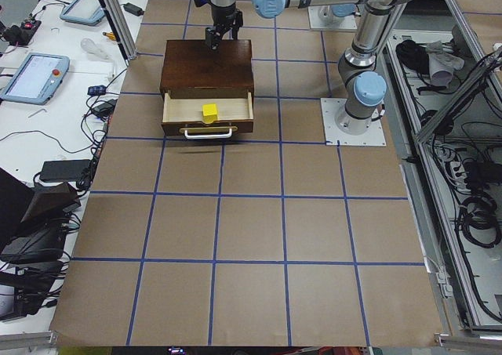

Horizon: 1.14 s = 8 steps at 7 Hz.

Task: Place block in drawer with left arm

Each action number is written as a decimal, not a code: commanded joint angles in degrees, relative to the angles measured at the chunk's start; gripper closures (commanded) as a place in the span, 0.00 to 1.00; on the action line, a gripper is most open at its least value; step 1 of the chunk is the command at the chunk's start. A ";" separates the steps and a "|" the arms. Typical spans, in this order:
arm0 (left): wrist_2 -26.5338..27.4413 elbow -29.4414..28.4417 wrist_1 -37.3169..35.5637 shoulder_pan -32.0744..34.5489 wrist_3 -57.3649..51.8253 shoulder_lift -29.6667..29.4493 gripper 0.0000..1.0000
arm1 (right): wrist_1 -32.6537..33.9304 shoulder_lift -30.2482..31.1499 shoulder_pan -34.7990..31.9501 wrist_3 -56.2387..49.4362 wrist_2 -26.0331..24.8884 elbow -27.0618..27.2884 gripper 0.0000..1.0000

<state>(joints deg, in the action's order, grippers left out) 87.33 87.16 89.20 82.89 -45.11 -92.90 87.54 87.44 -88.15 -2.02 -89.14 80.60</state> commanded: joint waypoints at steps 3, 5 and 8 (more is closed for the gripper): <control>4.34 -0.33 -1.57 4.82 37.56 1.05 0.00 | 0.00 0.01 0.00 0.00 -0.06 0.00 0.00; 4.17 -0.07 -1.57 6.84 47.77 2.19 0.00 | 0.00 0.01 0.00 0.00 -0.06 0.00 0.00; 4.17 0.20 -1.66 6.76 47.13 2.90 0.00 | 0.00 -0.07 0.00 0.00 0.02 0.00 0.00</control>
<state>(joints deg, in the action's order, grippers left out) 91.58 87.36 87.61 89.67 2.02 -90.22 87.54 87.43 -88.10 -2.02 -89.17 80.60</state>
